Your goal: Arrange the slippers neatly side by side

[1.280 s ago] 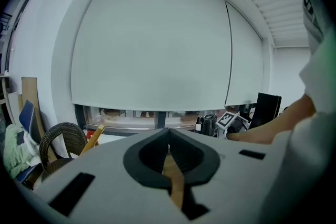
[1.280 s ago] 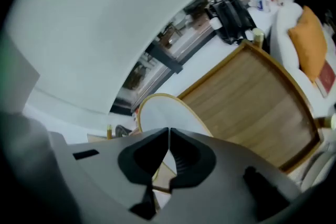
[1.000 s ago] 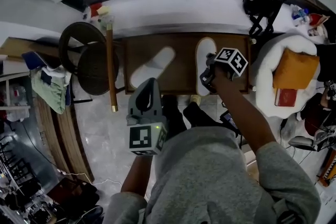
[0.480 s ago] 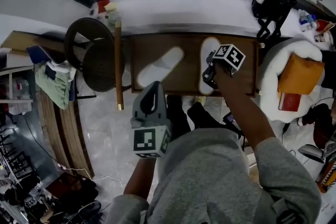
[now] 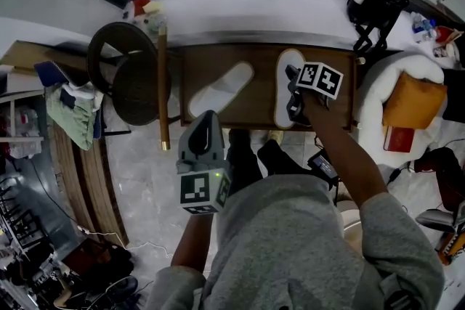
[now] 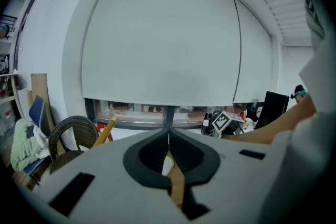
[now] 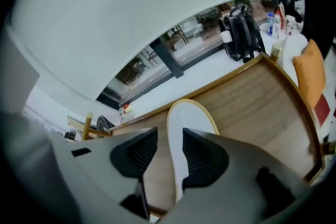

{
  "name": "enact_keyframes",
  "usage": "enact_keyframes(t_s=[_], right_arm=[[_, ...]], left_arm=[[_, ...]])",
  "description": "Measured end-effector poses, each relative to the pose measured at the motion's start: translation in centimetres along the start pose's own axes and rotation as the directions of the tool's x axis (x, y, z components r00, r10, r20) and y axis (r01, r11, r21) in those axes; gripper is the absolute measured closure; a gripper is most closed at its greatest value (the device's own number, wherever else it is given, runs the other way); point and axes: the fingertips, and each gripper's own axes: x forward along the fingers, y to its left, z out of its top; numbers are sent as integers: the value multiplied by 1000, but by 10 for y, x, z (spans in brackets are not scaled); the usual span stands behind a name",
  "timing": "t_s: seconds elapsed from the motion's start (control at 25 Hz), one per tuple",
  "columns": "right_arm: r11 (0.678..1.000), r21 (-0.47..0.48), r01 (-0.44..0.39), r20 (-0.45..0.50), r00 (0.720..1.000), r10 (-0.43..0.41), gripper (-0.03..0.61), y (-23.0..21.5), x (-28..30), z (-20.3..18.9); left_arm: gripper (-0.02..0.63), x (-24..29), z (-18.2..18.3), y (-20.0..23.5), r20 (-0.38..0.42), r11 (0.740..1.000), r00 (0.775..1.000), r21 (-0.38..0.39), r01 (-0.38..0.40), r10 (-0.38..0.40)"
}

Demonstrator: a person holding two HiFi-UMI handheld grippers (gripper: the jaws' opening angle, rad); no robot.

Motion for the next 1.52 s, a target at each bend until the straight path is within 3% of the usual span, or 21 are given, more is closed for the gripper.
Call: enact_keyframes(t_s=[0.2,0.32,0.4,0.52,0.68,0.76,0.88,1.12,1.52], right_arm=[[971,-231,-66,-2,998,67,433,24,-20,2],[917,-386,-104,-29,995,100,433,39,-29,-4],[862,-489,-137,-59,991,124,433,52,-33,-12],[731,-648,-216,-120,976,182,433,75,-37,-30],[468,-829,-307,-199,943,265,434,116,-44,-58],[349,-871,-347,-249,922,296,434,138,-47,-73],[214,-898,-385,-315,901,299,434,162,-42,-93],[29,-905,-425,-409,885,224,434,190,-19,-120],[-178,-875,-449,-464,884,52,414,218,37,-151]], left_arm=[[598,-2,-8,9,-4,1000,1000,-7,-20,20],[598,-4,-12,11,-5,999,999,-15,-31,31],[598,-7,-14,14,-4,999,999,-21,-43,43],[598,-13,-18,16,0,997,998,-32,-64,65],[598,-19,-23,27,-2,994,996,-56,-91,91],[598,-22,-24,38,-2,992,994,-65,-106,106],[598,-26,-24,56,-2,989,992,-72,-130,130],[598,-27,-19,94,-8,983,987,-97,-159,159],[598,-23,-21,157,-16,979,989,-141,-147,146]])
